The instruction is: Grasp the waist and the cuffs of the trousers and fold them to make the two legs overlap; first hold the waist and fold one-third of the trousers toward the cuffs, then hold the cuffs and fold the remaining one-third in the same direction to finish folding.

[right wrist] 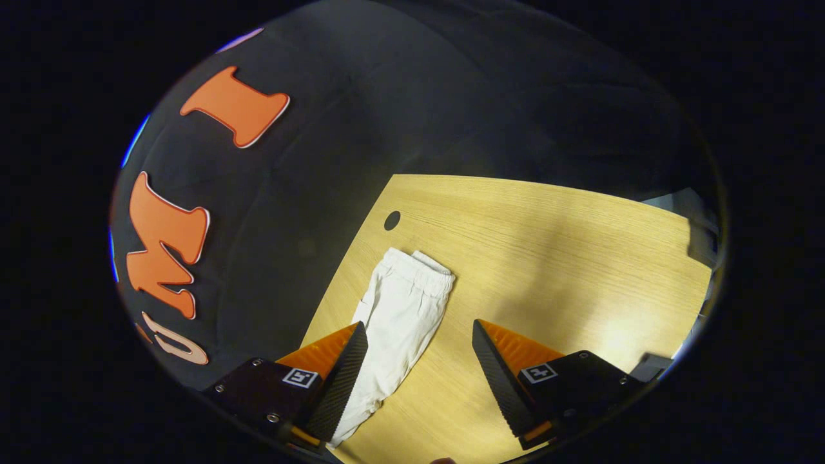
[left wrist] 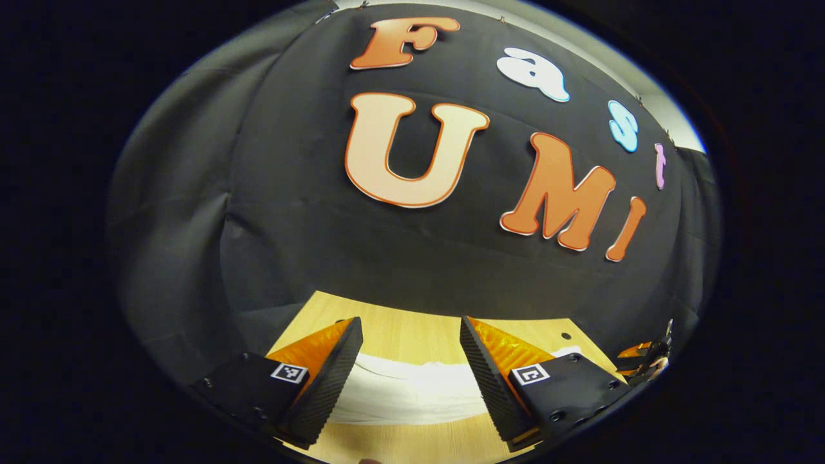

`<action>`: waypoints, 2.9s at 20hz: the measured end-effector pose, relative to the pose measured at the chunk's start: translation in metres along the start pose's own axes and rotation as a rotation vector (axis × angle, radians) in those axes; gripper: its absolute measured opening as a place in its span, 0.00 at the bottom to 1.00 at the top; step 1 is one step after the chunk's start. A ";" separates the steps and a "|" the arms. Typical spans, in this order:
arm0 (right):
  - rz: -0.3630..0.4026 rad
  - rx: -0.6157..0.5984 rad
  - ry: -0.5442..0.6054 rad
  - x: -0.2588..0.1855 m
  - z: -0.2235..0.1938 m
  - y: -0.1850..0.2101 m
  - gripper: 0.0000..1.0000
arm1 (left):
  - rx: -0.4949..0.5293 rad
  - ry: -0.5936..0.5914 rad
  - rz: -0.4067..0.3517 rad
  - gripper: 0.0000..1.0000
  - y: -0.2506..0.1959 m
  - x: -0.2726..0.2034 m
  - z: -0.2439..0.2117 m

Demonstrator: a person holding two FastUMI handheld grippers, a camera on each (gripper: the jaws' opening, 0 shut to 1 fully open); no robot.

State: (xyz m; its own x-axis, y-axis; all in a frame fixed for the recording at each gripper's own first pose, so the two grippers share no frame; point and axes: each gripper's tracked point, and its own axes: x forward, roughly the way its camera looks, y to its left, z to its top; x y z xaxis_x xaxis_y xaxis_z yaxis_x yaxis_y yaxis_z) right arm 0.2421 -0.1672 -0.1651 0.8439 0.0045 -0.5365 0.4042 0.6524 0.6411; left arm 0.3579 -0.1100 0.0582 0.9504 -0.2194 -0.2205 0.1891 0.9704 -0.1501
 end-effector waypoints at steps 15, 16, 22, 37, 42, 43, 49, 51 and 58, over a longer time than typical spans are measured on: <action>-0.035 0.035 0.144 0.141 0.012 -0.013 0.98 | 0.060 -0.056 0.226 0.96 -0.026 -0.008 0.003; -0.057 0.012 0.146 0.142 0.012 -0.019 0.88 | 0.057 -0.050 0.229 0.99 -0.027 -0.004 0.002; -0.102 0.001 0.122 0.142 0.017 -0.018 0.11 | 0.042 -0.028 0.230 0.99 -0.019 0.003 -0.003; 0.169 -0.564 -0.084 -0.021 -0.043 0.240 0.05 | -0.081 0.026 0.076 0.99 0.122 0.008 -0.007; 0.248 -0.638 -0.020 -0.022 -0.171 0.329 0.05 | -0.096 0.046 0.049 0.99 0.198 0.003 -0.009; 0.264 -0.643 0.003 -0.021 -0.195 0.342 0.05 | -0.101 0.048 0.040 0.99 0.207 0.000 -0.009; 0.204 -0.722 0.109 0.006 -0.227 0.350 0.05 | -0.092 0.068 0.024 0.99 0.248 -0.019 -0.018; 0.177 -0.759 0.100 -0.006 -0.217 0.358 0.05 | -0.095 0.074 0.025 0.99 0.258 -0.024 -0.023; 0.163 -0.770 0.097 -0.001 -0.226 0.353 0.05 | -0.129 0.089 0.041 0.99 0.275 -0.023 -0.029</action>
State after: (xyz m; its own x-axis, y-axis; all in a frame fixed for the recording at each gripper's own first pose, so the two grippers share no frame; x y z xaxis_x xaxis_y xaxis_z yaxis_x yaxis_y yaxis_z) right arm 0.3044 0.2343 -0.0619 0.8224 0.1878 -0.5370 -0.1093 0.9785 0.1749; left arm 0.3809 0.1594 -0.0062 0.9300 -0.1934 -0.3126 0.1119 0.9589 -0.2606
